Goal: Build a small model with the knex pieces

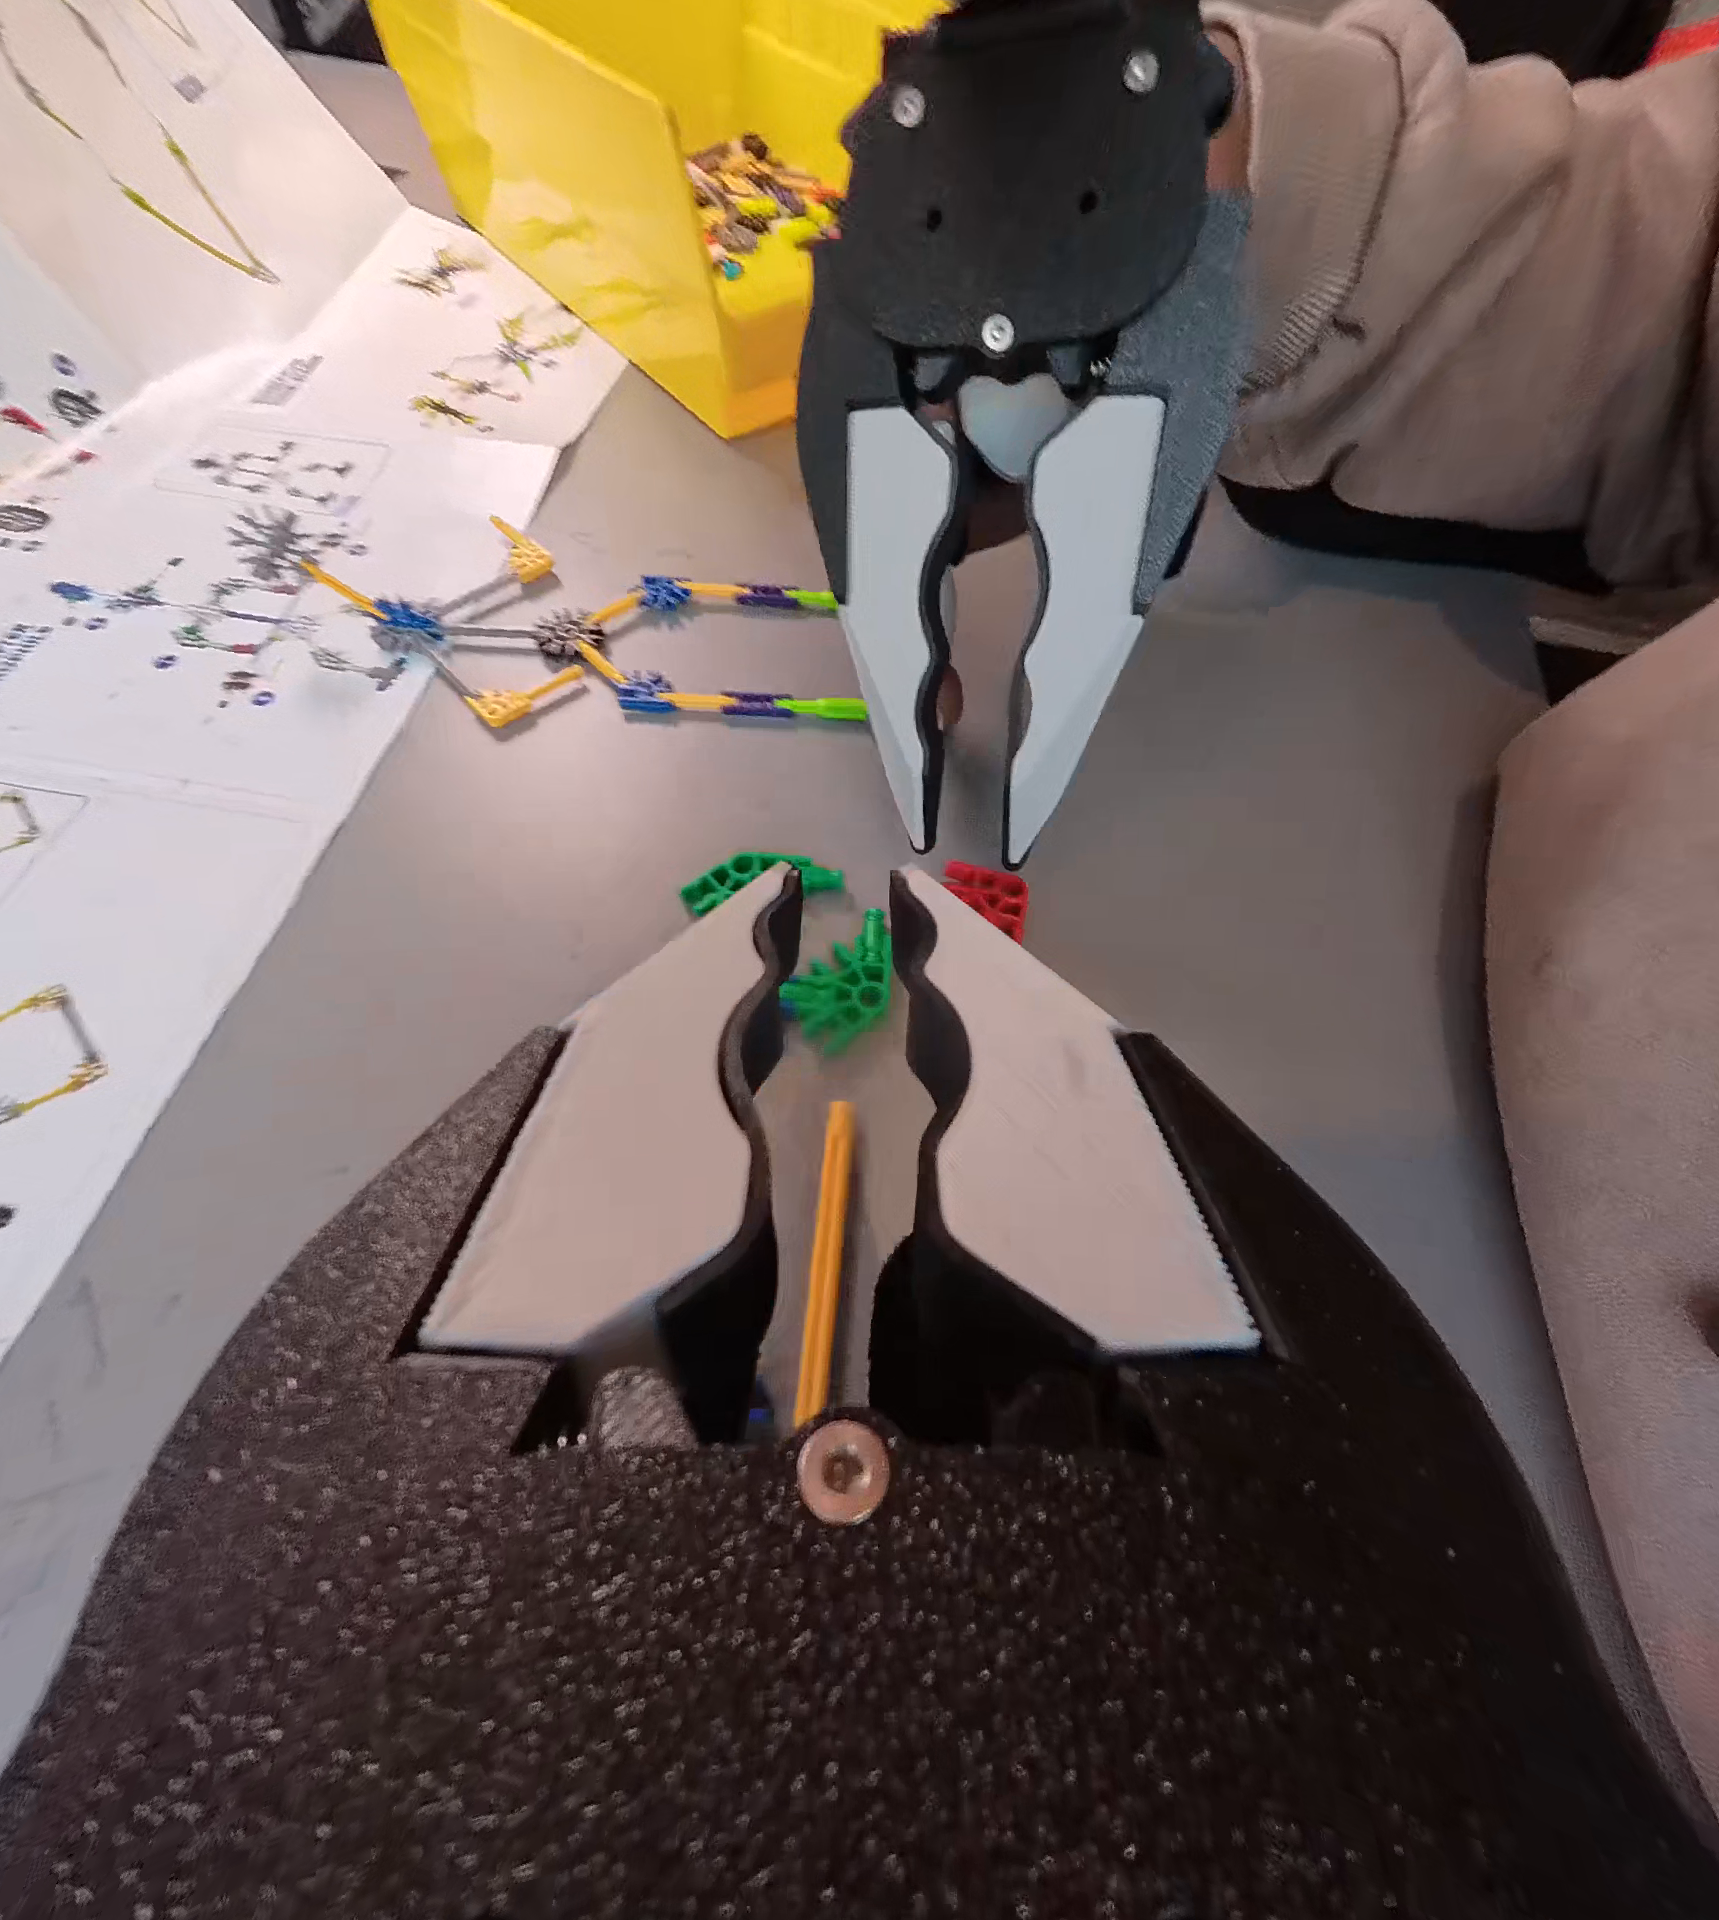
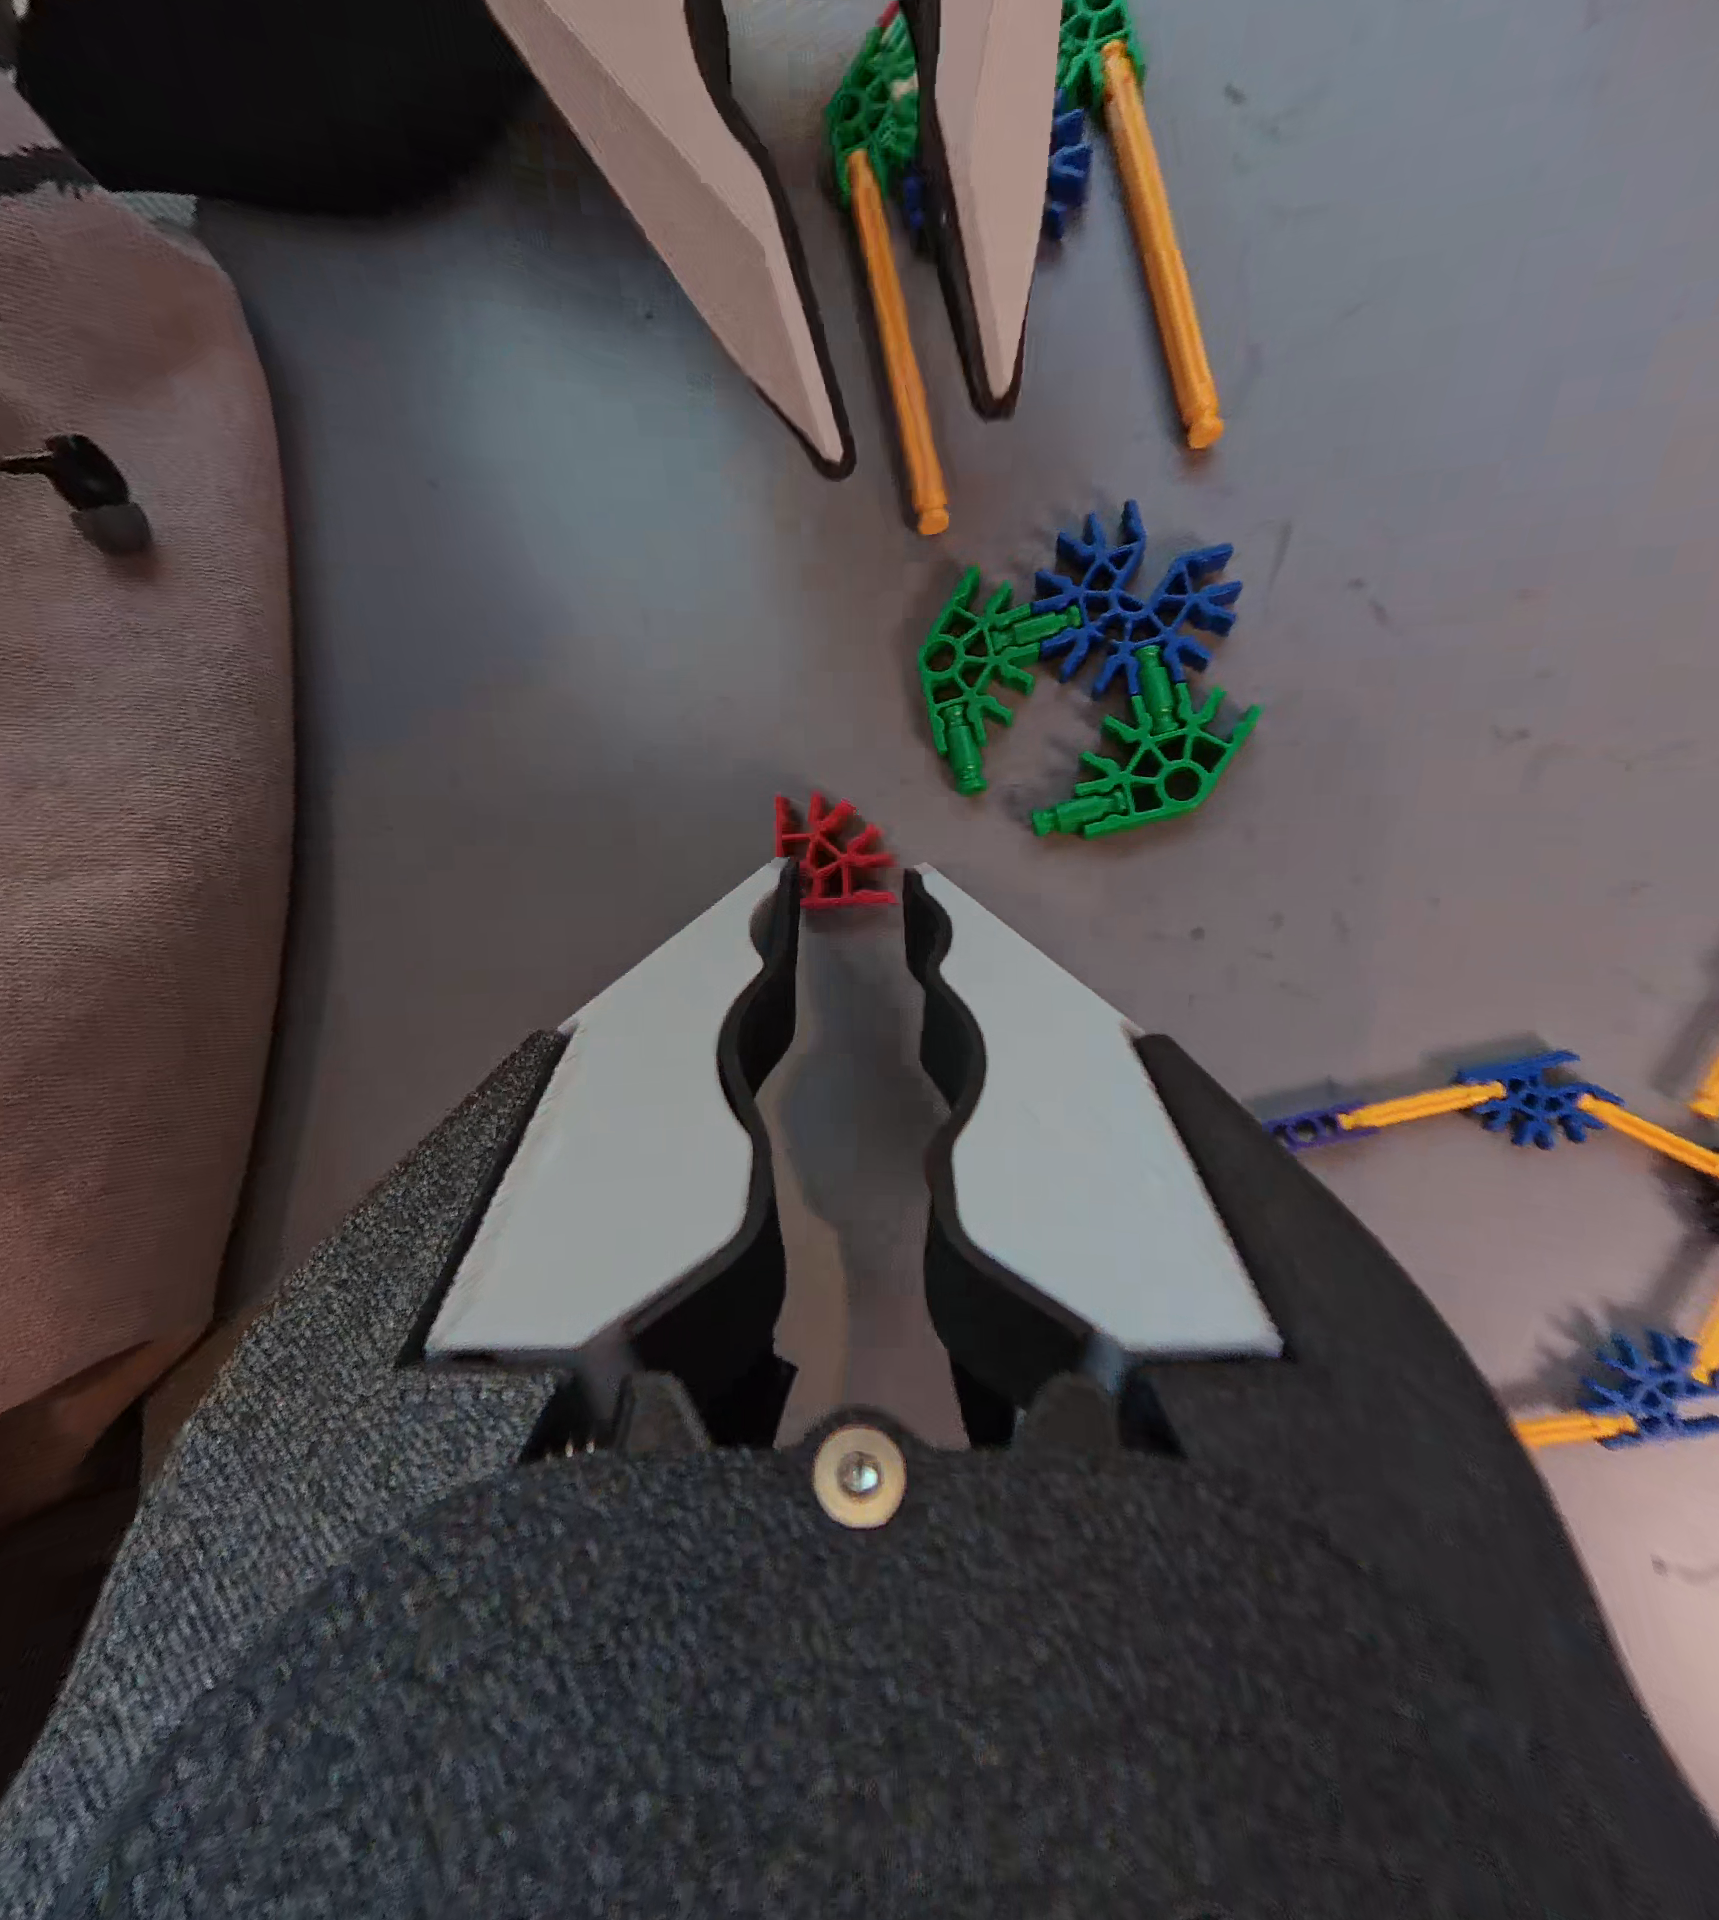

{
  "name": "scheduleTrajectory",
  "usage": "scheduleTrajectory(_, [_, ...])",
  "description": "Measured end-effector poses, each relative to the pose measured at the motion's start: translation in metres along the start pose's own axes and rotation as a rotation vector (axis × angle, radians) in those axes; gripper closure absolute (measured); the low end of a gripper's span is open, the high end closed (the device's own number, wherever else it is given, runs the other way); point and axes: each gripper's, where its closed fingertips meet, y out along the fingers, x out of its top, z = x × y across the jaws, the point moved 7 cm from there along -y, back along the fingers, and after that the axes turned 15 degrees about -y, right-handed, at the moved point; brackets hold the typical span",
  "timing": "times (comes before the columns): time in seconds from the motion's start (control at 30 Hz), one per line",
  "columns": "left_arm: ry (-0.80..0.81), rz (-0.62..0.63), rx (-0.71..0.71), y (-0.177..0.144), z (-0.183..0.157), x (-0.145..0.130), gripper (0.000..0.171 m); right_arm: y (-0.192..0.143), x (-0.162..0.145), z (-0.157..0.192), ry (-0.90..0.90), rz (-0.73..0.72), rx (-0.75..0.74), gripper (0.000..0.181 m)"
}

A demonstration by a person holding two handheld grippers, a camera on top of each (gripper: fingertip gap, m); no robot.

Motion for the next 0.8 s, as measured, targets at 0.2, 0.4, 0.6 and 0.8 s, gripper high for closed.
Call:
scheduleTrajectory(0.2, [-0.027,-0.303,0.353,-0.084,0.045,0.050,0.153,-0.031,0.013,-0.025,0.009,-0.203,-0.255,0.162])
scheduleTrajectory(0.4, [-0.066,-0.341,0.893,-0.236,0.103,0.072,0.146,-0.053,0.019,-0.041,0.041,-0.401,-0.415,0.158])
scheduleTrajectory(0.6, [-0.284,0.316,0.841,-0.265,0.198,0.038,0.129,-0.040,0.018,-0.043,0.040,-0.390,-0.402,0.157])
scheduleTrajectory(0.8, [-0.290,0.799,0.781,-0.241,0.269,-0.012,0.128,-0.025,0.012,-0.038,-0.006,-0.310,-0.426,0.157])
